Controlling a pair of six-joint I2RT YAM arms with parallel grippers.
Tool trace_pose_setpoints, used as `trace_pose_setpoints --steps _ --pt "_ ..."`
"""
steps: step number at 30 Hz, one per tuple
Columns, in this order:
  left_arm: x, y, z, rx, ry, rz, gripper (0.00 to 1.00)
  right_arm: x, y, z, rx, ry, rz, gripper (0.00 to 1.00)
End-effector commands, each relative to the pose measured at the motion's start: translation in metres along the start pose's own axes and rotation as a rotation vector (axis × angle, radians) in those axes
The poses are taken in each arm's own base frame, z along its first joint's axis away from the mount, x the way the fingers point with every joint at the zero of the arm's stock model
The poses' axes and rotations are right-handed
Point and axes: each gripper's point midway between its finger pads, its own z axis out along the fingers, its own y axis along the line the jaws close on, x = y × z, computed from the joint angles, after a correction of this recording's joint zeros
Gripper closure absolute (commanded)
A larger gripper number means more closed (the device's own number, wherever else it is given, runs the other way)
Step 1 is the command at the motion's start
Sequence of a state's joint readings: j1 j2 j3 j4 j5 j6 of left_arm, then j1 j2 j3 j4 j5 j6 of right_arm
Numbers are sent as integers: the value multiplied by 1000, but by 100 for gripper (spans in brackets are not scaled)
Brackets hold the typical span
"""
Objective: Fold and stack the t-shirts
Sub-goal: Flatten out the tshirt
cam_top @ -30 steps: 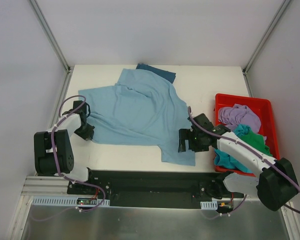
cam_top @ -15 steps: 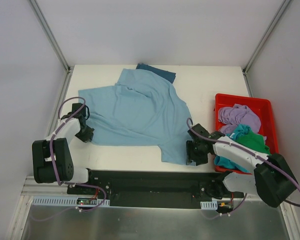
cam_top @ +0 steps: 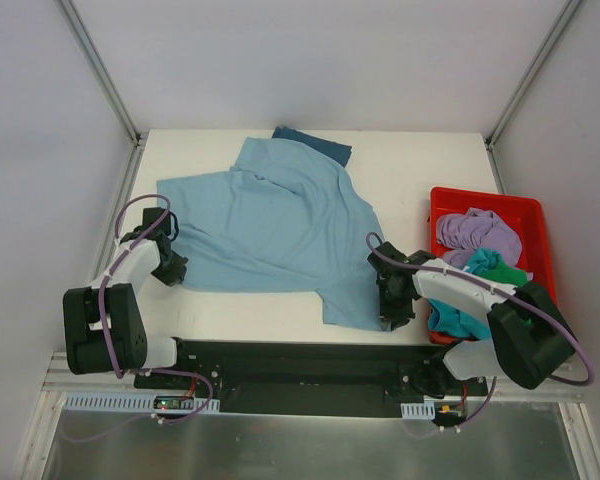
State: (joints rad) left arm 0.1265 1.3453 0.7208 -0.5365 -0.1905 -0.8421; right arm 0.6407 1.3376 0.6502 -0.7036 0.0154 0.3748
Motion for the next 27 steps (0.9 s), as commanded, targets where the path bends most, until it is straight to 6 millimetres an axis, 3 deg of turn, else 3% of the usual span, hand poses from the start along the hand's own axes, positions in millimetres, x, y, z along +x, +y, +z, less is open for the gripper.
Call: trace_pose_setpoints --steps 1,7,10,13,18,21,25,27 --pt "-5 5 -7 6 -25 14 100 -27 23 19 -40 -72 27 75" --pt "-6 3 -10 22 -33 9 100 -31 29 22 -50 -74 45 75" --pt "-6 2 -11 25 -32 11 100 -34 33 21 -57 -84 49 83" --pt "-6 1 -12 30 -31 12 100 -35 37 17 -70 -98 37 100" --pt "-9 -6 -21 80 -43 0 100 -51 35 -3 -94 -246 16 100" --pt "-15 -21 -40 172 -59 -9 100 -82 40 -39 -140 -434 -11 100" --pt "-40 -45 -92 349 -169 -18 100 -136 48 -125 -200 -749 -38 100" --pt "-60 -55 -129 439 -266 -41 100 -160 45 -171 -223 -892 -4 100"
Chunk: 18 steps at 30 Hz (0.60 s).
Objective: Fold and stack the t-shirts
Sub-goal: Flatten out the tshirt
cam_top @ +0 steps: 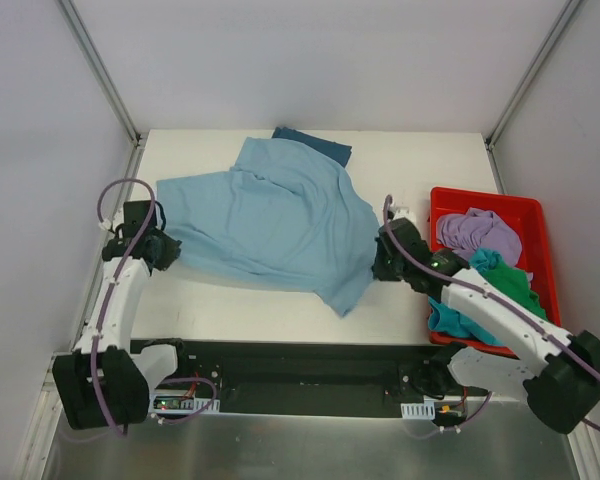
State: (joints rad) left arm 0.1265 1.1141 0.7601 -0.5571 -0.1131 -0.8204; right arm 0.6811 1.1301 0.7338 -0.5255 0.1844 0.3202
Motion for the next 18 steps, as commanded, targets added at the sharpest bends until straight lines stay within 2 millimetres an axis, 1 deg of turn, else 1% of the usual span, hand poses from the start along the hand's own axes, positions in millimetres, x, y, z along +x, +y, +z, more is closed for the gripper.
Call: trace_pose_setpoints --steps 1,3,5,6,9,12,13,14,15,16,18 --pt "-55 -53 -75 247 -199 -7 100 -137 18 -75 -70 -490 42 100" --pt "-79 -78 -115 353 -273 -5 100 -174 21 -106 -110 -617 62 100" --pt "-96 -95 -146 425 -329 -4 100 -207 22 -141 -138 -732 67 100" --pt "-104 -100 -160 449 -359 -1 100 -223 20 -160 -134 -787 67 100" --pt "-124 -119 -207 549 -436 9 100 -260 11 -215 -104 -919 59 100" --pt "-139 -137 -256 652 -509 73 100 -288 6 -263 -103 -1034 106 100" --pt "-143 -140 -269 672 -537 94 100 -294 5 -276 -91 -1064 79 100" --pt "-149 -144 -284 695 -568 110 100 -303 5 -297 -97 -1108 82 100" --pt "-153 -146 -299 714 -599 121 100 -309 5 -314 -94 -1143 75 100" --pt "-153 -149 -313 751 -611 140 100 -315 3 -328 -80 -1173 63 100" --pt "-156 -154 -342 805 -654 171 100 -324 1 -365 -77 -1244 48 100"
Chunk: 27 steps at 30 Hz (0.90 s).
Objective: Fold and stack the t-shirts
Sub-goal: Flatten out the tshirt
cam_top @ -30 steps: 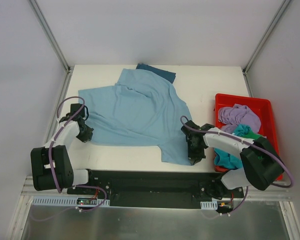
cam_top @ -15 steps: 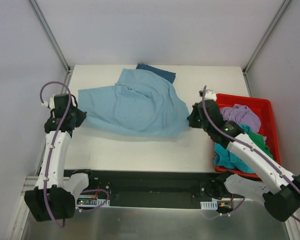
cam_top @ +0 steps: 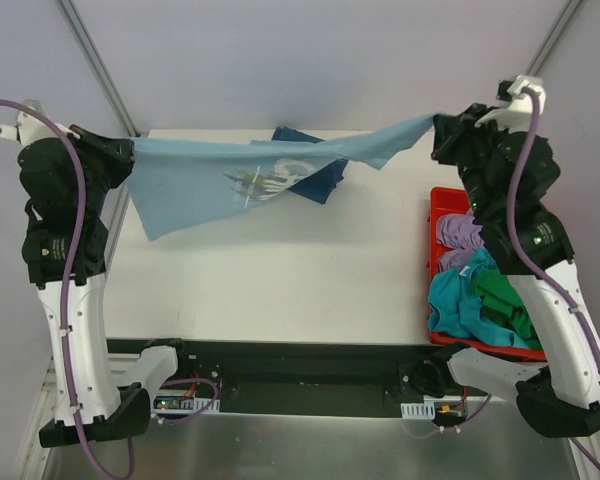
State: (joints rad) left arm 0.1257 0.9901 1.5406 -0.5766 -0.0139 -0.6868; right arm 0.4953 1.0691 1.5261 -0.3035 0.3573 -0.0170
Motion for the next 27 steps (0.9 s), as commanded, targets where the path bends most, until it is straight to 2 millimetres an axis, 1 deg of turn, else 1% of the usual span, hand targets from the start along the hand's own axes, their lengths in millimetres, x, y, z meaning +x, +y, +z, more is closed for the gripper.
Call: trace_pose_setpoints --steps 1,2,5,7,9,12,14,16,18,19,20,21,22,25,27 --pt "-40 -47 -32 163 -87 104 100 -96 -1 -21 22 -217 -61 100" --pt "-47 -55 -40 190 -105 114 100 -114 0 -27 21 -252 -68 100" --pt "-69 -79 -65 265 -164 143 100 -153 6 -44 -6 -336 -68 100" --pt "-79 -92 -80 311 -192 153 100 -180 6 -59 -5 -389 -63 100" --pt "-87 -104 -97 356 -215 166 100 -199 5 -70 -4 -419 -71 100" --pt "-97 -121 -122 425 -251 175 100 -224 5 -96 -26 -474 -71 100" --pt "-103 -127 -138 452 -280 164 100 -235 4 -117 -52 -505 -67 100" --pt "-107 -134 -154 485 -300 170 100 -241 2 -137 -80 -531 -50 100" --pt "-110 -141 -176 534 -324 180 100 -249 -1 -162 -107 -565 -25 100" --pt "-110 -143 -183 548 -332 184 100 -254 -4 -177 -120 -589 -13 100" --pt "-111 -146 -197 571 -346 184 100 -258 -6 -192 -132 -614 -3 100" --pt "-111 -147 -209 588 -361 187 100 -262 -7 -203 -147 -633 9 100" --pt "-112 -148 -217 599 -372 187 100 -266 -8 -214 -161 -650 17 100" --pt "-112 -150 -240 635 -401 193 100 -273 -7 -238 -215 -679 38 100" --pt "-109 -152 -245 654 -396 193 100 -273 -8 -241 -217 -680 34 100"
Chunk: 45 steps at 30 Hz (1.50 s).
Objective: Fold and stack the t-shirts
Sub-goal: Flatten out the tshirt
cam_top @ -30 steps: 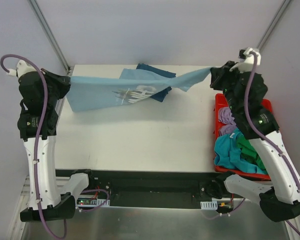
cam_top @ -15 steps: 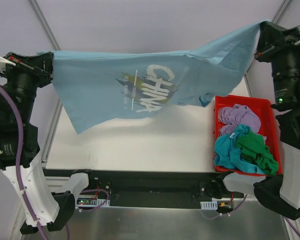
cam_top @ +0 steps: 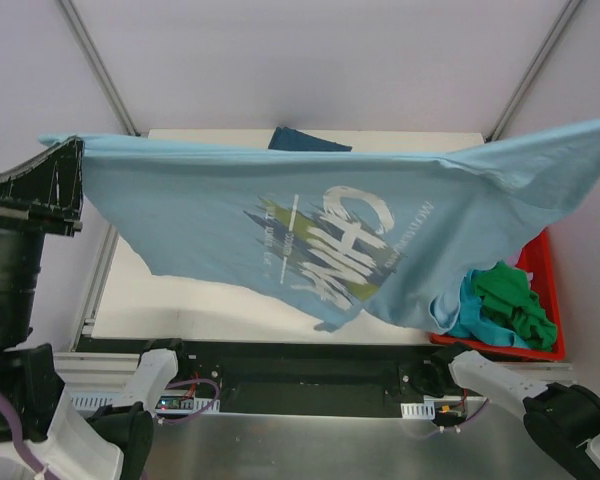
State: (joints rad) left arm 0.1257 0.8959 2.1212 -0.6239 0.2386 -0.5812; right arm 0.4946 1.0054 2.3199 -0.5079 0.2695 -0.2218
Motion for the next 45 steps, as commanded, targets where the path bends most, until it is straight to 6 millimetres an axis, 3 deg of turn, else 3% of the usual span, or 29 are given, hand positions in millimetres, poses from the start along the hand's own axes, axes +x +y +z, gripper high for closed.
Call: trace_pose_setpoints --steps 1,5,8,11,14,17,20,22,25,26,27,29,32,36,40,45 --pt "-16 -23 -14 76 -50 22 100 -30 0 -12 -10 -81 21 100" --pt "1 -5 11 42 13 -3 100 3 -14 14 76 -11 -103 100" --pt "28 25 45 -23 96 -40 100 44 -31 47 189 78 -245 100" --pt "76 81 92 -158 209 -104 100 101 -51 82 308 184 -422 100" --pt "137 138 131 -266 339 -148 100 164 -64 107 332 266 -519 100" --pt "205 188 157 -362 456 -153 100 255 -86 121 322 421 -526 100" --pt "286 243 167 -488 581 -123 100 353 -108 122 289 583 -485 100" --pt "349 284 166 -566 687 -106 100 425 -127 114 291 689 -438 100" --pt "427 344 164 -689 821 -81 100 530 -149 100 296 852 -341 100" --pt "458 372 164 -739 871 -59 100 564 -153 94 291 909 -311 100" --pt "480 389 167 -750 909 -49 100 602 -157 86 274 981 -283 100" --pt "515 404 169 -747 979 -77 100 651 -162 74 269 1095 -248 100" --pt "543 412 171 -741 1020 -123 100 684 -169 63 288 1194 -236 100" --pt "551 421 169 -758 1029 -110 100 696 -168 53 286 1222 -216 100" --pt "555 420 162 -752 1053 -114 100 691 -164 48 291 1228 -189 100" --pt "541 409 153 -747 1054 -113 100 668 -157 32 304 1249 -165 100"
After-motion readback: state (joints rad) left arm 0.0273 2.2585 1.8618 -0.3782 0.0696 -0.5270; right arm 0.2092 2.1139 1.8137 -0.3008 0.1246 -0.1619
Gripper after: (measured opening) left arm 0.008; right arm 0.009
